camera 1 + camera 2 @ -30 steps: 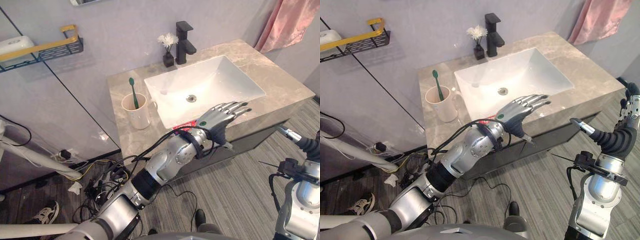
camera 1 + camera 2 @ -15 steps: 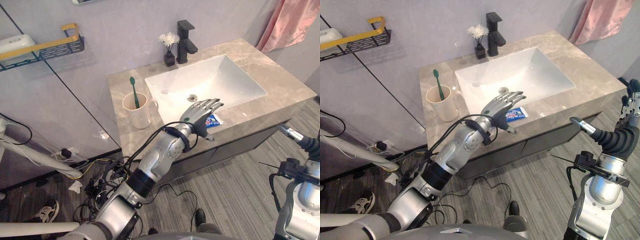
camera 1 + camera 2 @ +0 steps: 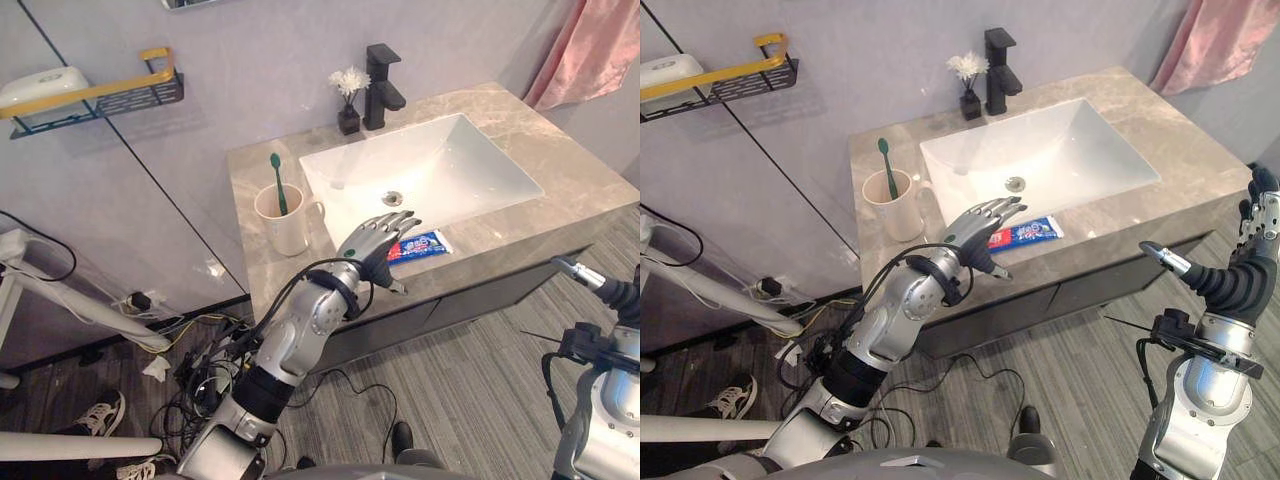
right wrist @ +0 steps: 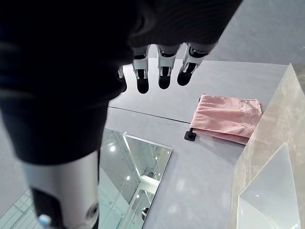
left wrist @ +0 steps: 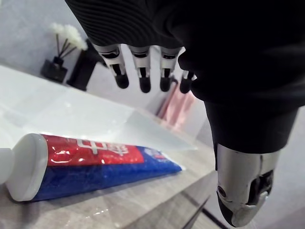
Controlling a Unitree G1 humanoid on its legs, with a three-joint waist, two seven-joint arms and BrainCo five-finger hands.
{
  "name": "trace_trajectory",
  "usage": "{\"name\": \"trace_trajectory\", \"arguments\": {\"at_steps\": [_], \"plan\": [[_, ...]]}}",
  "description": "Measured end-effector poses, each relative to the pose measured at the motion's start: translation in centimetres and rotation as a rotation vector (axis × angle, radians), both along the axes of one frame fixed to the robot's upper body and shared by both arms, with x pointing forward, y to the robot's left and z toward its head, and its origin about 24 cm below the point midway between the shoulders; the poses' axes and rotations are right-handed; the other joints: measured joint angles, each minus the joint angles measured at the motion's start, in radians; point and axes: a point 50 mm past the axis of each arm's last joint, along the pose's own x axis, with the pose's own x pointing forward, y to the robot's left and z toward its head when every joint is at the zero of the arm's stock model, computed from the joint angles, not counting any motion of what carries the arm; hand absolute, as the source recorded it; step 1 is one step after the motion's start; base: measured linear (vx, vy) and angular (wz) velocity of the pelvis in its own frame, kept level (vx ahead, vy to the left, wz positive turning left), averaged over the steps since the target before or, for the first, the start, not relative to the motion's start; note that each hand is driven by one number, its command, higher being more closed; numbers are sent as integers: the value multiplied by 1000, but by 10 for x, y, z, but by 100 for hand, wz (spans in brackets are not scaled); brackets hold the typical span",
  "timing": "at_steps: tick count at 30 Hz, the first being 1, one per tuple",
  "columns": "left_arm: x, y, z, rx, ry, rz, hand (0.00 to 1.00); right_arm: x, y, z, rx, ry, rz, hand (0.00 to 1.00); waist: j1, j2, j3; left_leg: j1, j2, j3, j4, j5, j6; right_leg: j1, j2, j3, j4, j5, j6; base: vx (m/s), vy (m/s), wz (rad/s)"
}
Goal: Organize washtable
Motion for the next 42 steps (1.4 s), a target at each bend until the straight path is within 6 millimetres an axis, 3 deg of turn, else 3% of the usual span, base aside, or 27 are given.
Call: {"name": "trace_trajectory", "arguments": {"at_steps": [11, 26, 34, 42], "plan": [[-3, 2, -4, 5, 25, -3, 0, 1, -1, -2, 13, 16, -3, 0, 8, 0, 0, 0, 0, -10, 3, 0, 0, 7, -1, -6, -1, 0, 0, -3, 0, 2], [9, 5, -37, 85, 165, 47, 0, 3, 0, 3, 11, -9, 0, 0, 4, -14, -10, -13, -1, 17, 3, 0, 0, -22, 1, 23, -3, 14, 0, -5, 1, -5], [20, 13, -27, 69, 141, 93, 0, 2, -2, 2, 18, 2, -12, 0, 3, -14, -10, -22, -1, 23, 3, 0, 0, -34, 2, 27, -3, 16, 0, 2, 1, -1], [31, 20, -33, 86, 180, 145, 0, 0, -6, 3, 18, -1, -32, 0, 1, -16, -12, -35, -2, 39, 3, 0, 0, -43, 3, 42, -27, 35, 0, 2, 1, -4]]}}
